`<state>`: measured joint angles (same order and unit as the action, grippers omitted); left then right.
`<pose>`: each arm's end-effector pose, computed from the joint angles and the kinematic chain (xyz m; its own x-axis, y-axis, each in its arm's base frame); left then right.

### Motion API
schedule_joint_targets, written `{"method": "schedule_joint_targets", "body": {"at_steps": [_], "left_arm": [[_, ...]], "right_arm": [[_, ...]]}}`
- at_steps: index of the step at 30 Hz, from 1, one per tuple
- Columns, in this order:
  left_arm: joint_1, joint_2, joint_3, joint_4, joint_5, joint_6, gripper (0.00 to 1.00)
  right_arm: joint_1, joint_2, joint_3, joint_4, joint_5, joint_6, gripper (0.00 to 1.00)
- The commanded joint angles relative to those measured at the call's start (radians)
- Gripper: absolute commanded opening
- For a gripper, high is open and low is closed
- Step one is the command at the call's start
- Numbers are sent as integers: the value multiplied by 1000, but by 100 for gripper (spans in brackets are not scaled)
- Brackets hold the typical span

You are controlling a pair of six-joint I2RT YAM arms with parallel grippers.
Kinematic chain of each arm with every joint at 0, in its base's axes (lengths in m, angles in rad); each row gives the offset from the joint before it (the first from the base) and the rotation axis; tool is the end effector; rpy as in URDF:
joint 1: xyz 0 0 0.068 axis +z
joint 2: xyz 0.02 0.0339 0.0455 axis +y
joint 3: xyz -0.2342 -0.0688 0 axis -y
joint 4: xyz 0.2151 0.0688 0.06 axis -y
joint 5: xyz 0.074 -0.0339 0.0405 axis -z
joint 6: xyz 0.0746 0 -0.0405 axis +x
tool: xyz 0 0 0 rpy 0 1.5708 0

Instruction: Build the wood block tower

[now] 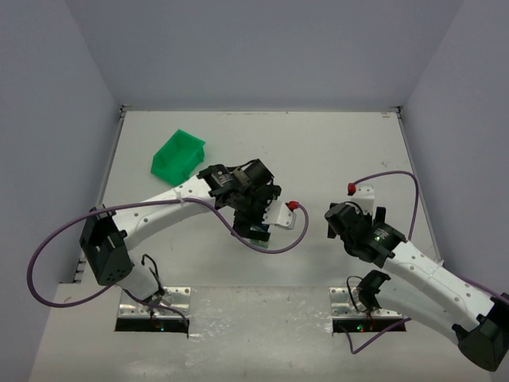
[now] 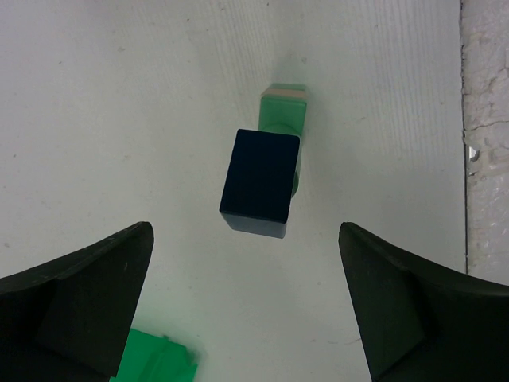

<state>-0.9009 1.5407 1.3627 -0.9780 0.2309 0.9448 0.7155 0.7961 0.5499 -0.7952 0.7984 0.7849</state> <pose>0.1694 -0.2413 0.2344 0.3319 0.8516 -0.4058 0.9411 -0.2696 0.2039 0.1430 0.0535 0.1778 -0.5915 0.1394 -0.7942 0.3297 0.9407 -0.0804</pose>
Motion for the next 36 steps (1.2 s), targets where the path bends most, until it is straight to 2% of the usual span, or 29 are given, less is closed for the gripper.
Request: {"method": "schedule_joint_targets", "body": {"at_steps": [1, 5, 11, 13, 15, 16, 19, 20, 22, 26, 27, 29, 32, 36], "left_arm": [[-9, -94, 108, -39, 18, 25, 100], [-8, -144, 152, 18, -39, -1, 100], [-7, -240, 130, 444, -158, -190, 100], [-7, -249, 114, 640, -260, -300, 100], [-2, -232, 115, 813, -427, -434, 100], [-1, -228, 121, 845, -498, -489, 100], [36, -179, 198, 894, -676, -741, 100], [51, -177, 210, 872, -698, -826, 100], [96, -202, 154, 816, -691, -1088, 100], [130, -347, -153, 825, -852, -1288, 100], [145, -375, -167, 823, -881, -1335, 100], [225, -441, -352, 789, -833, -1493, 100], [318, -507, -527, 778, -814, -1583, 100], [352, -556, -621, 774, -879, -1639, 100]], "right_arm": [[-4, -28, 22, 4, 8, -3, 99], [-5, -51, 22, 5, -15, -13, 99], [-4, -55, 38, 5, -10, 17, 99], [-5, -57, 34, 5, -8, 36, 99], [-4, -53, 21, 5, -23, 60, 99], [-4, -52, 13, 5, -27, 65, 99], [-4, -48, -9, 5, -20, 94, 99], [-4, -49, -12, 5, -17, 97, 99], [-4, -51, -15, 5, -13, 103, 99], [-4, -61, -39, 20, -23, 109, 99], [-4, -61, -41, 33, -24, 107, 99], [-4, -68, -66, 72, -55, 99, 99], [-4, -82, -85, 102, -63, 103, 99], [-4, -113, -106, 158, -71, 72, 99]]}}
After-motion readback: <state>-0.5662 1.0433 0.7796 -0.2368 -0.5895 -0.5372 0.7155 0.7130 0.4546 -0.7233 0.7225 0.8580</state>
